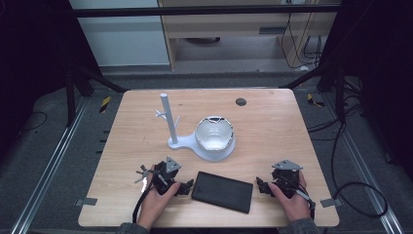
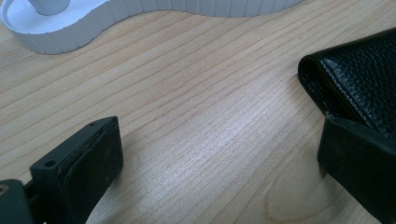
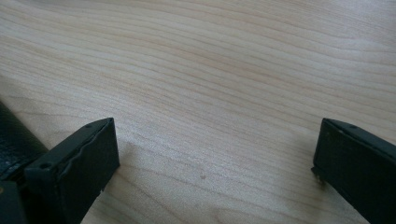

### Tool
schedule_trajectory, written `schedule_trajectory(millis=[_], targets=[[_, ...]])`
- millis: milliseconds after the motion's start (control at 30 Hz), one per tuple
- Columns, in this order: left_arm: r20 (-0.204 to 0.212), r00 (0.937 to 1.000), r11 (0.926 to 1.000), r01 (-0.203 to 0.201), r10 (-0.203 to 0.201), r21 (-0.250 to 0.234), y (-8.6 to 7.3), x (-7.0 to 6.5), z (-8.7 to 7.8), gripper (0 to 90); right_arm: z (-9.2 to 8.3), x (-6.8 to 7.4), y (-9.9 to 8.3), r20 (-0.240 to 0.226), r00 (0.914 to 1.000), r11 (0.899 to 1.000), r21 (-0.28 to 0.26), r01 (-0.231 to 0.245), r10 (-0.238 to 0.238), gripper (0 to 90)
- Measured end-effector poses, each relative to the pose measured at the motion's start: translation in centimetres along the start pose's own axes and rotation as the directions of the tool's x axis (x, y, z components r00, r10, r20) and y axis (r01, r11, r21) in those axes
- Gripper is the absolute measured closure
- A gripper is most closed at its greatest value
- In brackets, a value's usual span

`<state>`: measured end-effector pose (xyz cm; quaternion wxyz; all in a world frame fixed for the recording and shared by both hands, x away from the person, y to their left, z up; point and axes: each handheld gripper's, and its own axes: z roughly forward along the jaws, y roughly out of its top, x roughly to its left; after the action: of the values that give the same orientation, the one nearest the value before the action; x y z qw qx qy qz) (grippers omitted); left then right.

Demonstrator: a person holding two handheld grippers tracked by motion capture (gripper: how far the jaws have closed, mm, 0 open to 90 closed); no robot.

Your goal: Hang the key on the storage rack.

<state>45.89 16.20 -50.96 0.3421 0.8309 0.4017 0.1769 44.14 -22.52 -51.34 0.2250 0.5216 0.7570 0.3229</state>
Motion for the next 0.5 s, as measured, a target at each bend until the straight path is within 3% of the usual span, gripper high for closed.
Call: schedule_trajectory(millis=[133, 267, 367, 500], targets=[[0.010, 0.9999, 0.9998, -0.011, 0.011, -0.015, -0.1, -0.1, -0.2, 4.3, 0.0, 0.0, 0.1, -0.002, 1.0000, 1.000, 0.002, -0.003, 0.003, 0.4], [-0.014, 0.9960, 0.9952, -0.089, 0.088, -0.042, 0.5, -0.5, -1.1, 4.4, 0.0, 0.0, 0.1, -0.005, 1.0000, 1.000, 0.002, -0.006, 0.006, 0.4], [-0.004, 0.9966, 0.9944, -0.083, 0.083, -0.066, 1.1, -0.2, -2.1, 4.4, 0.0, 0.0, 0.1, -0.006, 1.0000, 1.000, 0.001, -0.006, 0.006, 0.4], [-0.004, 0.9966, 0.9948, -0.082, 0.082, -0.060, 2.1, 0.8, -3.6, 4.8, 0.0, 0.0, 0.1, -0.007, 1.0000, 1.000, 0.002, -0.007, 0.007, 0.4]])
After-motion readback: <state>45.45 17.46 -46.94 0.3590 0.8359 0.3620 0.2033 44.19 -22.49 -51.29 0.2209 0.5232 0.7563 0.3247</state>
